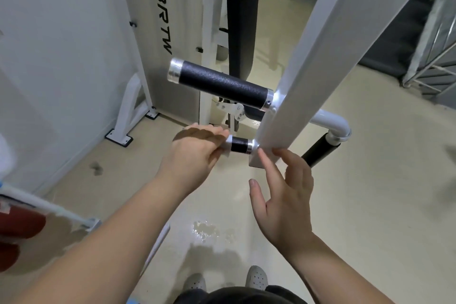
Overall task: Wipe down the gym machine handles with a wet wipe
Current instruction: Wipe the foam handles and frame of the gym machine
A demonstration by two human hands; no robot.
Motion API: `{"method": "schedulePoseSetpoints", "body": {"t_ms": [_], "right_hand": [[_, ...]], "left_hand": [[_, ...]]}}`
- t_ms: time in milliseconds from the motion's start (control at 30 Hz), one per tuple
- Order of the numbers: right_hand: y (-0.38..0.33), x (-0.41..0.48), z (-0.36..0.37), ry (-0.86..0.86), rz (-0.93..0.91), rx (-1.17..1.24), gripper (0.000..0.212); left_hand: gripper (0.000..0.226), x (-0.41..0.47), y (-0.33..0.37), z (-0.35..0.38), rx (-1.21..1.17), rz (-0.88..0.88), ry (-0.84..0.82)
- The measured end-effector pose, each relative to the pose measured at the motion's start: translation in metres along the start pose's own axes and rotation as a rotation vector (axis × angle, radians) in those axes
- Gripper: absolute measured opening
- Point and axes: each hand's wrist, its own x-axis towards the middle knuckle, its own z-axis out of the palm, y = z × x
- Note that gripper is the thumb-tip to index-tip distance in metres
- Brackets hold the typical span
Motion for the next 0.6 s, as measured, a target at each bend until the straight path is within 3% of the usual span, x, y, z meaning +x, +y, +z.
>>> {"method": "schedulePoseSetpoints", "body": {"t_ms": [233,300,433,600], "right_hand": [[0.0,-0.002,0.003,-0.106,0.013,0.081,0.074],[0.002,-0.002,0.004,-0.125,-0.01,0.002,0.074],[0.01,0.002,0.007,-0.223,-0.101,-0.356,0.086],[0.016,0.012,0.005,-0.189,-0.184,-0.413,0.094]], "left_hand": [[0.011,0.036,0.024,-0.004,-0.019,0.055,-0.2],[0.006,0.048,0.038,0.003,-0.039,0.073,-0.267],[0.004,0.055,0.033,0.004,-0.05,0.092,-0.268],[0.018,0.038,-0.01,-0.017,0.0,0.056,-0.174]]}}
